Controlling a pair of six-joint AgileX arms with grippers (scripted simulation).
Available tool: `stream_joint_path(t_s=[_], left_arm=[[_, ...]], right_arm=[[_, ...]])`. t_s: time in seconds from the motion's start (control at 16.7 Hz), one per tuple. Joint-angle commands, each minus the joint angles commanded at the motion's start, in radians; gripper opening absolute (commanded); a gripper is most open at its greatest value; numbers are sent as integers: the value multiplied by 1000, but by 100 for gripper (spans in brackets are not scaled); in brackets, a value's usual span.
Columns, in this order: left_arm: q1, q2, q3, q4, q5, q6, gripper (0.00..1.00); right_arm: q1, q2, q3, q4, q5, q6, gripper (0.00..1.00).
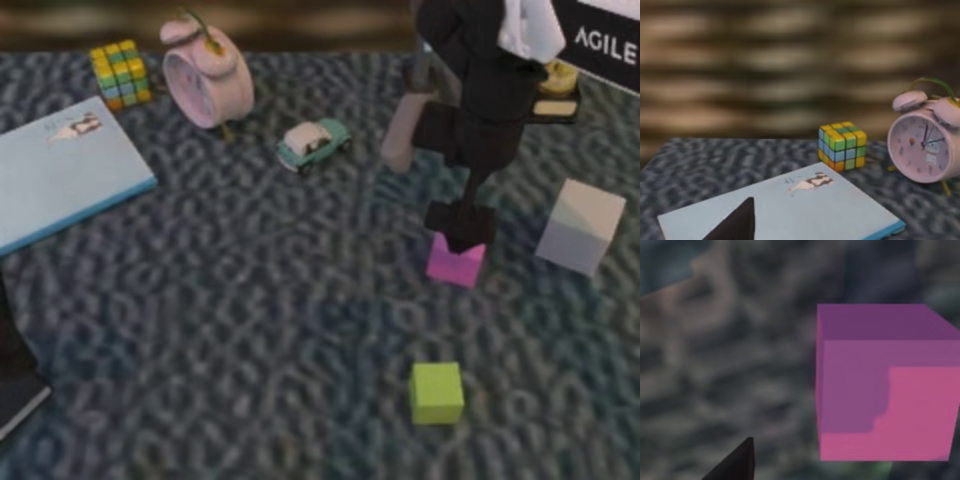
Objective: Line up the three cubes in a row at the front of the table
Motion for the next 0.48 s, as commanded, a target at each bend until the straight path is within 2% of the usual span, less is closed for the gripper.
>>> stream_joint_path(t_s=[0.3,0.48], left_arm=[[0,0,0,0,0,0,100],[0,0,0,0,0,0,100]], right_arm=[[-5,-1,-5,5,0,1,100],[-1,23,-56,76,0,-1,100]])
